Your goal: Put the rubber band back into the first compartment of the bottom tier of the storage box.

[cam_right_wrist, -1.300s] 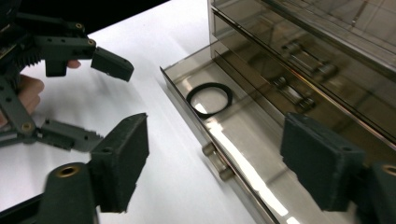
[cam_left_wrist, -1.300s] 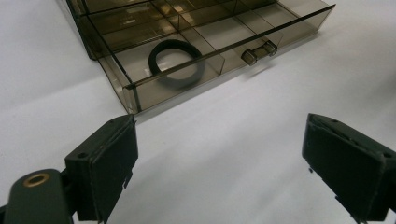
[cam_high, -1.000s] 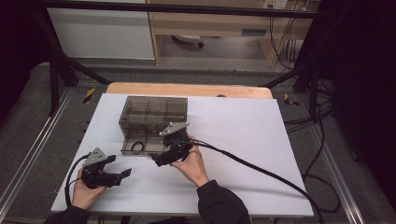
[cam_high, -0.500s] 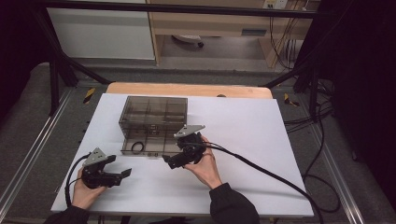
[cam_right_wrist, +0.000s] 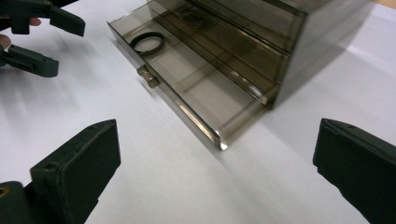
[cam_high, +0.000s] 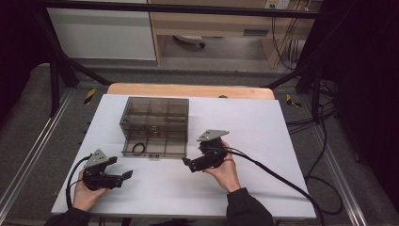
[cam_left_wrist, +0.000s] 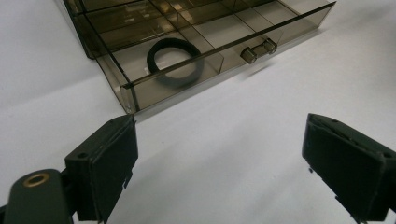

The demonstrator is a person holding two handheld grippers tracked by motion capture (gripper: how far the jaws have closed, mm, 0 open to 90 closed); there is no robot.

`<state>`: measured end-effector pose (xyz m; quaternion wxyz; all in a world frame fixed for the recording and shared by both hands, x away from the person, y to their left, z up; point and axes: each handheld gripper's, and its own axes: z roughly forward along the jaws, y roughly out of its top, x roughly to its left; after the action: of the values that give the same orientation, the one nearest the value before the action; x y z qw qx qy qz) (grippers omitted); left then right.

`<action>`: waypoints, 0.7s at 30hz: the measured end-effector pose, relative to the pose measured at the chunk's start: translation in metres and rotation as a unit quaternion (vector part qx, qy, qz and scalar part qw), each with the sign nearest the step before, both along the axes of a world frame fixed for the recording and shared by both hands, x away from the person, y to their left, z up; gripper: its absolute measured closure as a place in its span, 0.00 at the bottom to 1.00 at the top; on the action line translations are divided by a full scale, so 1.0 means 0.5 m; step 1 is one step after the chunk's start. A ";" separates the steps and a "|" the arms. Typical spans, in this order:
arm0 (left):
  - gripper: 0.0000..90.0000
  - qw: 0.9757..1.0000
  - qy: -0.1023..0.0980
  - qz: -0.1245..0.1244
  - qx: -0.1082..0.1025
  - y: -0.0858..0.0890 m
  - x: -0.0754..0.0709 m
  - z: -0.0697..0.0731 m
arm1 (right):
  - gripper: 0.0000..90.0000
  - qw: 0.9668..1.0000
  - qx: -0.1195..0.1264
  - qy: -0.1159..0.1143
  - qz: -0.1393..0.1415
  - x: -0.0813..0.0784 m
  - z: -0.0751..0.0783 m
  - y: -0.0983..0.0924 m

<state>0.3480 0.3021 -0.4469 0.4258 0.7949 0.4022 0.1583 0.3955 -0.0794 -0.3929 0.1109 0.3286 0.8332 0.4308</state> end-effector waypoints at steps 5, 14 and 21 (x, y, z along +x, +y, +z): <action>0.11 1.000 0.001 0.000 0.001 -0.001 0.000 0.000 | 0.01 1.000 0.008 0.002 -0.009 -0.004 -0.007 -0.039; 0.11 1.000 0.002 0.001 0.001 -0.002 0.000 -0.001 | 0.01 0.999 0.012 0.013 -0.027 -0.011 -0.026 -0.105; 0.11 1.000 0.002 0.001 0.001 -0.002 0.000 -0.001 | 0.01 0.999 0.018 0.017 -0.043 -0.020 -0.043 -0.157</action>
<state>0.3481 0.3009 -0.4474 0.4242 0.7953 0.4033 0.1577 0.3856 -0.1577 -0.4143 0.1086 0.3735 0.8121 0.4351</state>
